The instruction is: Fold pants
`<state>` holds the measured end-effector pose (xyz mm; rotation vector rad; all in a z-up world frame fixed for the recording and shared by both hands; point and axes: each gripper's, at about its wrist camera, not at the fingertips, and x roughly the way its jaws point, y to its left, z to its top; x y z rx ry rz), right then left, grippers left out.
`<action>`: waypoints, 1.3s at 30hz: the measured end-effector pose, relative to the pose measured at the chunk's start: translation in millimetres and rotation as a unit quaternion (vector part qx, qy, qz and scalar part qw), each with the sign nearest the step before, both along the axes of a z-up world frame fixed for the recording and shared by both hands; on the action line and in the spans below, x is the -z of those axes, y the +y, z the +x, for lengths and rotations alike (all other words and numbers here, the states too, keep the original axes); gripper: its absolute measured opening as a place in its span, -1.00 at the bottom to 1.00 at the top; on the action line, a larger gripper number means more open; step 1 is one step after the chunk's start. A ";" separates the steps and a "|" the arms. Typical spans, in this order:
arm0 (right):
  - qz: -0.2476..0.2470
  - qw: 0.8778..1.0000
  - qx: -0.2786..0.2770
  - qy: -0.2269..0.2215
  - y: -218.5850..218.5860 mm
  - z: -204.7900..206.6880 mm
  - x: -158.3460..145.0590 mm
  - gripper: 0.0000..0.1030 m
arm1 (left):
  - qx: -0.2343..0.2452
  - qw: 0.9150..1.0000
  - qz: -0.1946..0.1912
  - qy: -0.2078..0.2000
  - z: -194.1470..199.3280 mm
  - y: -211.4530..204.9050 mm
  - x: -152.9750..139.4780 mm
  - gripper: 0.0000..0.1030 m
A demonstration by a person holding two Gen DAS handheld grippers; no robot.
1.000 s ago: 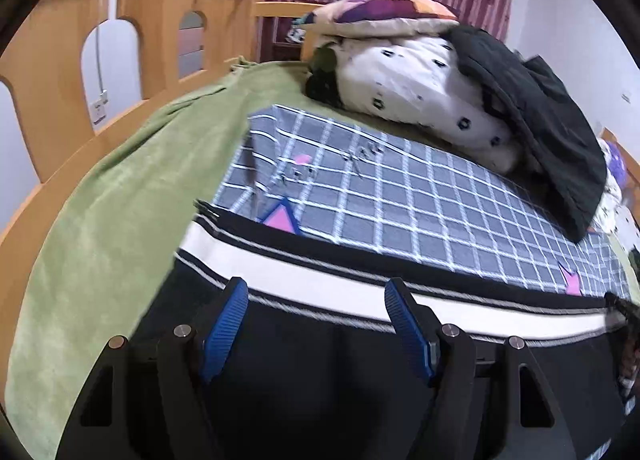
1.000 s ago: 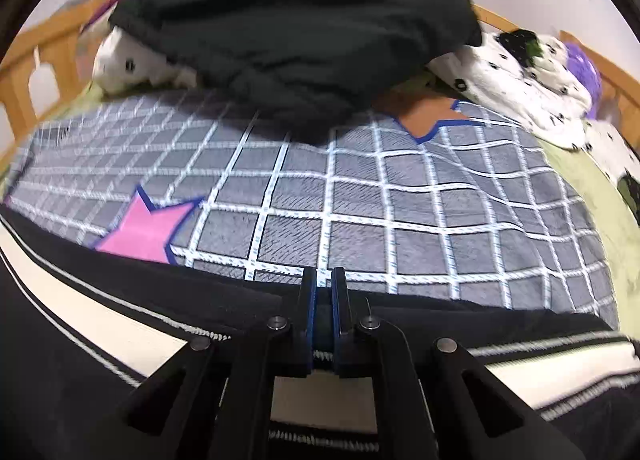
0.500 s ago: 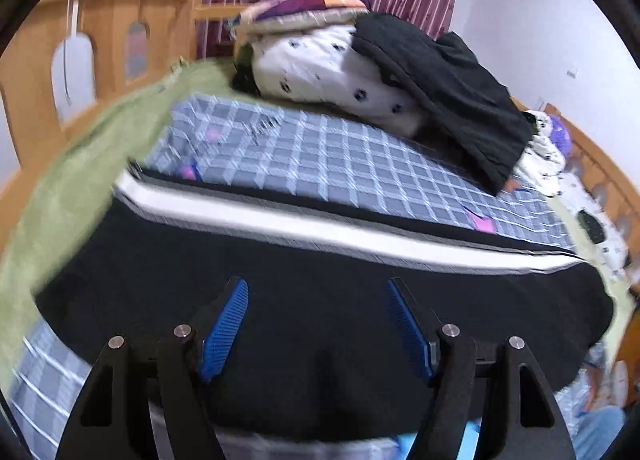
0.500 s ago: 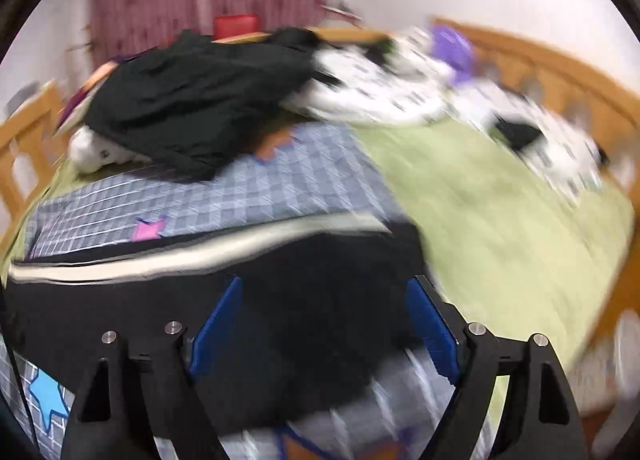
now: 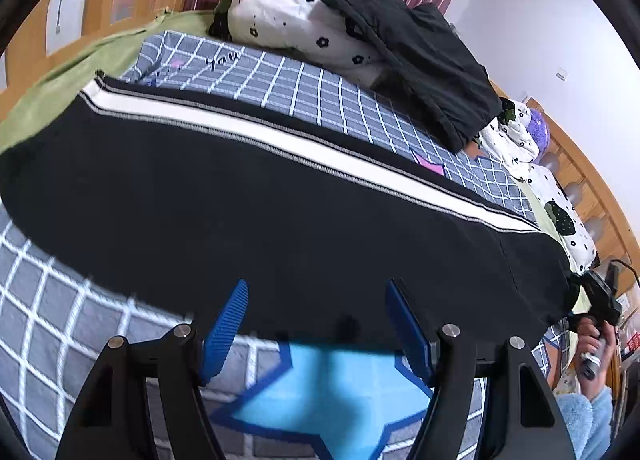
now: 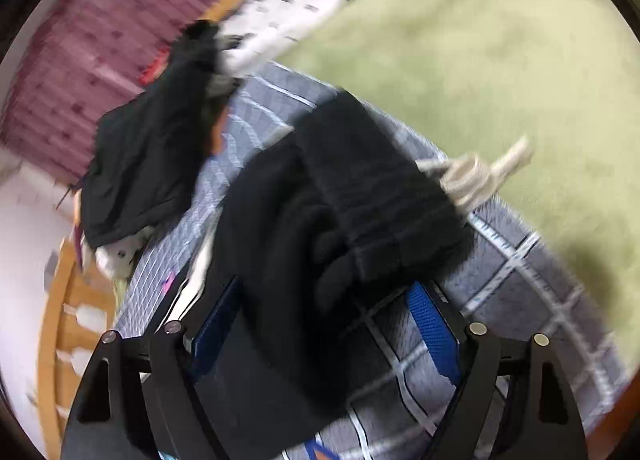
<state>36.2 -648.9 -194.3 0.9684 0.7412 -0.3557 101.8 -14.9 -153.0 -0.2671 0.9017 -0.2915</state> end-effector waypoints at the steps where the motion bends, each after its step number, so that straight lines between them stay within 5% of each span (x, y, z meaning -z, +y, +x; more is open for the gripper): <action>1: 0.007 1.000 0.005 -0.004 -1.2 2.8 4.4 0.63 | 0.002 1.000 0.000 0.001 -2.5 -1.7 1.7 0.35; 3: -0.034 0.999 0.027 -0.015 -1.1 3.8 -2.6 0.32 | 0.005 1.000 0.005 0.001 -4.1 -3.8 4.1 0.35; 5: -0.157 0.987 0.025 -0.027 4.1 3.2 -34.6 -0.07 | 0.005 1.000 0.017 0.000 -4.7 -5.0 6.1 0.35; 8: -0.249 0.966 -0.031 -0.056 7.1 7.1 -54.2 -0.05 | 0.004 1.000 0.023 0.003 -1.7 -3.5 8.4 0.35; 12: -0.246 0.966 -0.066 0.045 -8.4 17.1 -19.2 0.15 | -0.011 1.000 0.022 0.007 2.6 8.2 8.0 0.35; 14: -0.226 0.969 -0.082 0.057 -10.8 3.3 -5.6 0.23 | -0.017 0.999 0.028 0.005 3.0 15.4 5.5 0.35; 18: -0.269 0.956 -0.087 0.077 3.8 -26.0 -21.4 0.30 | -0.049 0.997 0.052 0.008 2.0 35.6 2.1 0.35; 22: -0.328 0.935 -0.089 0.099 33.1 -34.0 -53.6 0.30 | -0.090 0.995 0.021 0.024 -2.1 66.9 11.6 0.35; 26: -0.376 0.917 -0.112 0.073 86.1 -16.5 -93.6 0.30 | -0.149 0.988 -0.002 0.041 -3.5 106.3 28.5 0.35; 29: -0.369 0.918 -0.142 0.042 131.5 12.4 -113.7 0.30 | -0.183 0.982 -0.032 0.038 -2.3 137.2 39.6 0.35; 33: -0.357 0.914 -0.191 0.014 198.9 48.6 -124.7 0.30 | -0.226 0.969 -0.093 0.029 17.5 182.1 46.7 0.35; 39: -0.346 0.906 -0.244 -0.016 284.3 96.7 -120.6 0.30 | -0.294 0.948 -0.120 0.031 59.5 232.1 48.8 0.34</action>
